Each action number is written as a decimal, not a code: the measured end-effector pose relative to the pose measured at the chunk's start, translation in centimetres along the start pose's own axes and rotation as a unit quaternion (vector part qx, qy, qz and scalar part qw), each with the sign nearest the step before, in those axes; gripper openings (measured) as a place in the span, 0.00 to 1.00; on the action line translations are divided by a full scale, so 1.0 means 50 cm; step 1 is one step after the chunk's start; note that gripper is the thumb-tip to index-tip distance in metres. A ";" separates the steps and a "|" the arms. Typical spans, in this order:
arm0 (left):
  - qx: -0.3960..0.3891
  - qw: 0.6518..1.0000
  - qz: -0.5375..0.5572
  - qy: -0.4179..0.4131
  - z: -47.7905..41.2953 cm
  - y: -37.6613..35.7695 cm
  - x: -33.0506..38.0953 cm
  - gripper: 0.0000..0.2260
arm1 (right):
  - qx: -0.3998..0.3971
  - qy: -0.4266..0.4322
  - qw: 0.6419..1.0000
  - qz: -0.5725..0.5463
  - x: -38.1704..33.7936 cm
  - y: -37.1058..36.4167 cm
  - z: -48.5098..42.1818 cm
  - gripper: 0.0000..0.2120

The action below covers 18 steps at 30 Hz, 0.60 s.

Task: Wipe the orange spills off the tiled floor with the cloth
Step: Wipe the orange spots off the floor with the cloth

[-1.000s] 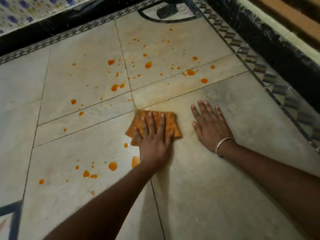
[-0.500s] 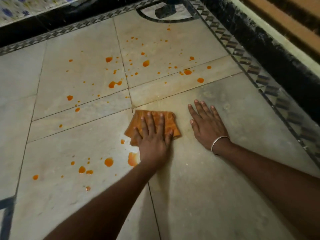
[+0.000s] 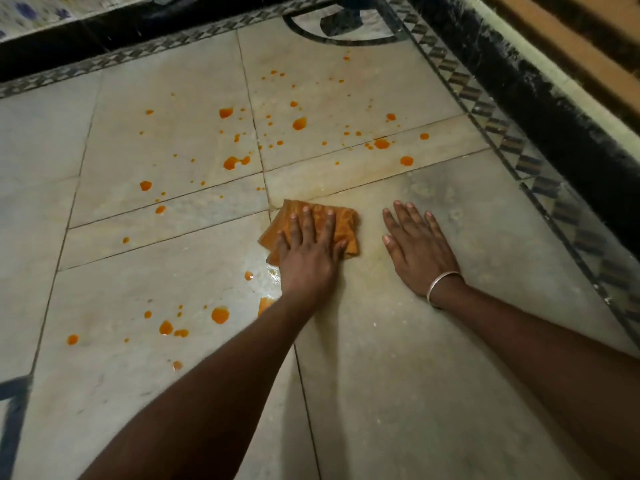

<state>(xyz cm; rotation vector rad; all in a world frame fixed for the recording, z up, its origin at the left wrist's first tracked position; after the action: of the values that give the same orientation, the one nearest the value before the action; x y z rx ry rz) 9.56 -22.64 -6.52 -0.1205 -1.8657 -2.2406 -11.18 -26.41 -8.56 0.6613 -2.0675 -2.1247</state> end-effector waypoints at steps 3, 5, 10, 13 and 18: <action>-0.034 0.999 -0.014 0.027 0.065 -0.002 0.009 0.28 | -0.005 -0.001 1.000 0.017 0.006 0.000 0.006 0.31; -0.084 0.994 -0.068 0.027 0.106 0.010 0.024 0.28 | -0.004 0.000 1.000 0.022 0.000 -0.004 0.011 0.31; -0.178 0.980 -0.075 -0.040 0.189 0.071 0.082 0.24 | -0.006 0.003 1.000 0.017 -0.001 0.009 0.003 0.33; -0.185 0.969 0.153 -0.062 0.205 0.136 0.065 0.21 | -0.012 -0.009 1.000 0.021 0.014 0.011 0.008 0.34; -0.256 0.793 0.545 0.090 0.243 0.174 -0.047 0.16 | -0.024 -0.011 1.000 0.012 -0.022 -0.001 0.018 0.35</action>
<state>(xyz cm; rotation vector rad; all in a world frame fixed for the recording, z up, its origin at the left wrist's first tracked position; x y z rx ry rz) 12.80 -11.92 3.68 -0.8010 -0.6537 -1.6816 -10.54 -25.17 -8.37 0.6058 -2.0190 -2.1697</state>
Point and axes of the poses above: each hand's wrist, its own z-axis away from the middle knuckle, its own y-axis out of the back of the hand, x = y × z, the point moved 2 cm from there along -z, towards the middle knuckle, and after that the axes turned 3 degrees about y, right-handed, at the moved point
